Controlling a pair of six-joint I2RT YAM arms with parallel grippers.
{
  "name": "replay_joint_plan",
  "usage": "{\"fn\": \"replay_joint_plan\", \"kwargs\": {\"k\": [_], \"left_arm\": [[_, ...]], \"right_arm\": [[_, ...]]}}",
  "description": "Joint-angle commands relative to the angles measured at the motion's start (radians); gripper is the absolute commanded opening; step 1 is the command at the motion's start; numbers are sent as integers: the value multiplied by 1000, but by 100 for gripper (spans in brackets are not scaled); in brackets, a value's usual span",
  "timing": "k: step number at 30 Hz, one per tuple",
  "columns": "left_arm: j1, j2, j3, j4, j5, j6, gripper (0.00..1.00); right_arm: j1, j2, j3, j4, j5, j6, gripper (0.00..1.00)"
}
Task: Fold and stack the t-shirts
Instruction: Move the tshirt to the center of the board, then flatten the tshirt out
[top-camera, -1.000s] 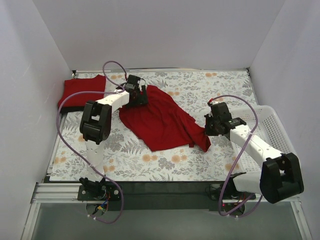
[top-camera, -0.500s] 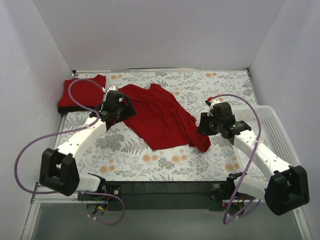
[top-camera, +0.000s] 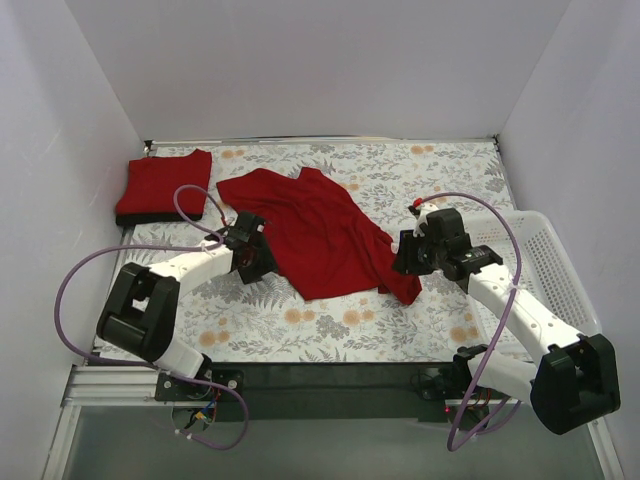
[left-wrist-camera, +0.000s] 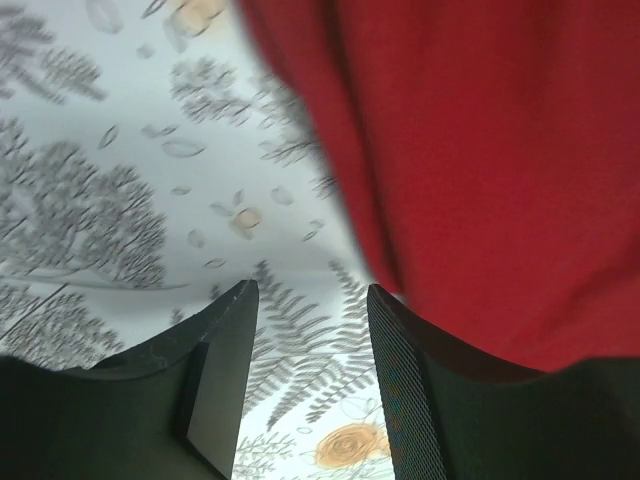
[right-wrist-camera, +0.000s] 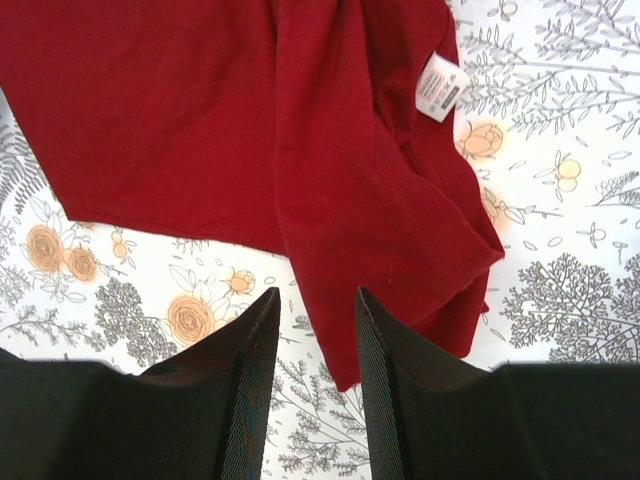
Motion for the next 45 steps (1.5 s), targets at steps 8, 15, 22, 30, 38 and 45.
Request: {"fn": "replay_joint_plan", "kwargs": {"k": [8,15,22,30,38,45], "left_arm": [[-35,84,87,40,-9,7,45],[-58,115,113,35,-18,10,44],[-78,170,136,4,-34,15,27],[-91,174,211,-77,-86,50,0],[-91,-12,436,-452,-277,157,0],[-89,-159,404,-651,-449,135,0]], "right_arm": [[4,-48,-38,12,-9,-7,37],[4,-59,-58,12,-3,-7,45],[4,-76,-58,12,9,-16,49],[2,-77,-61,16,-40,-49,49],[16,-31,-22,16,-134,-90,49],[42,33,8,4,-103,-86,49]]}}
